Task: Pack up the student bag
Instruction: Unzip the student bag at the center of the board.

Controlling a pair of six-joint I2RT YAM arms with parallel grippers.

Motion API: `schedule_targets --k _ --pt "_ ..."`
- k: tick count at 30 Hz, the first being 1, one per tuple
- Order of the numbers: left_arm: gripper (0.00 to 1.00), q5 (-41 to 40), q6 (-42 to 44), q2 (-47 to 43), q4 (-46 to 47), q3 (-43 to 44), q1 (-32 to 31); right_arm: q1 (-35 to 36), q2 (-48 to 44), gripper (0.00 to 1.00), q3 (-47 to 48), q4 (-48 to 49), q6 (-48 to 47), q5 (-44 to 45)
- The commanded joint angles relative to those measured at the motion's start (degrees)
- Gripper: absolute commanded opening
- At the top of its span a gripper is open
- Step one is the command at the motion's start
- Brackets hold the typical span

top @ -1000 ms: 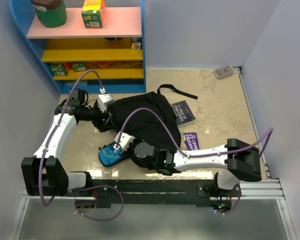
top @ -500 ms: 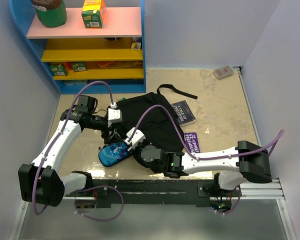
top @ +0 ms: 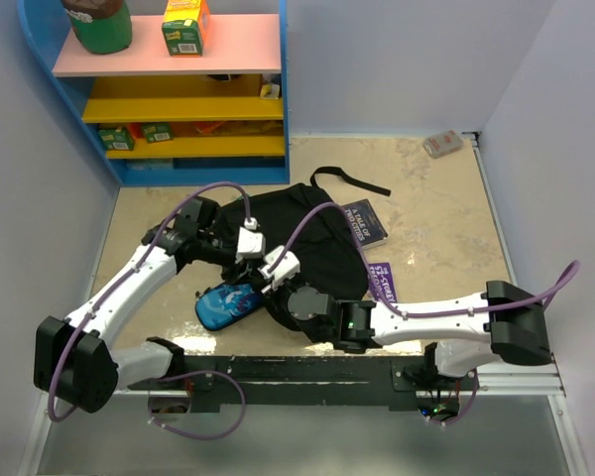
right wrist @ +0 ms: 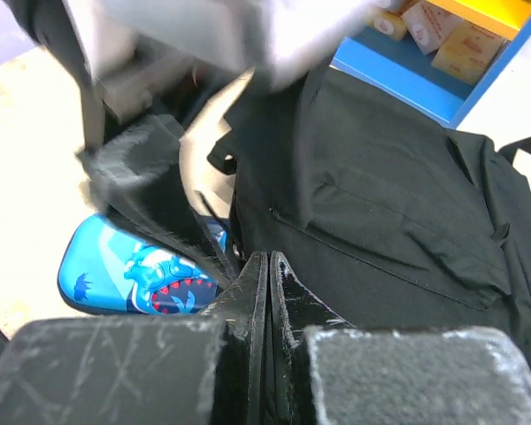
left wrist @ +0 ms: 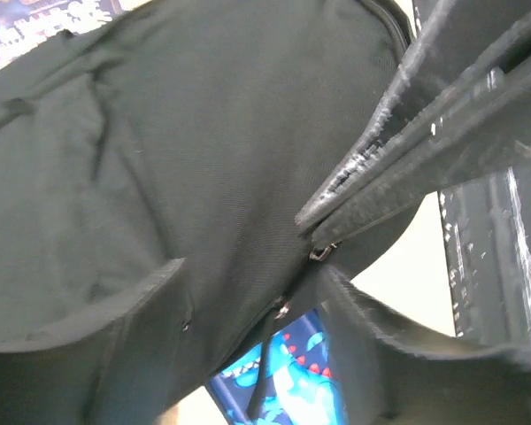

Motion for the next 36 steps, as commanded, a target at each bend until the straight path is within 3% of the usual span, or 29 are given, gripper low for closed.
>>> schedule_targets --k 1,2,4,10,15,19,27,29,31,36 --pt "0.45 -3.1 1.9 2.3 0.6 -0.2 -3.6 0.3 -4.0 0.00 -0.8 1.8 1.9 3.4" --pt "0.37 -3.4 2.2 3.0 -0.6 0.1 -3.7 0.3 -4.3 0.00 -1.0 1.4 2.3 3.7" --pt "0.33 -4.8 2.1 3.0 -0.6 0.2 -3.7 0.3 -4.9 0.00 -1.6 1.2 2.4 4.1" --pt "0.32 -7.5 1.3 1.4 -0.1 0.3 -3.9 0.3 -5.8 0.00 -2.0 -3.7 5.6 7.7" --pt "0.33 -12.0 1.0 0.4 0.7 0.2 -4.2 0.2 -9.0 0.00 -2.9 -14.6 12.5 11.8" --pt "0.42 -14.0 0.7 0.4 1.7 0.7 -4.5 0.3 -14.5 0.00 -4.8 -22.6 20.2 12.9" --pt "0.29 -14.8 -4.4 0.6 3.0 4.4 -6.0 2.5 -20.9 0.00 -7.7 -30.0 26.6 8.9" --pt "0.43 -12.6 -6.2 0.1 1.4 6.1 -7.3 4.0 -19.9 0.00 -7.6 -29.2 26.9 8.9" --pt "0.65 -12.0 -6.8 -1.2 -0.1 7.4 -11.0 4.8 -17.8 0.00 -6.1 -30.0 27.7 10.4" --pt "0.77 -14.0 -12.1 -0.3 1.1 6.6 -18.9 5.5 -17.0 0.00 -3.8 -30.0 27.5 12.0"
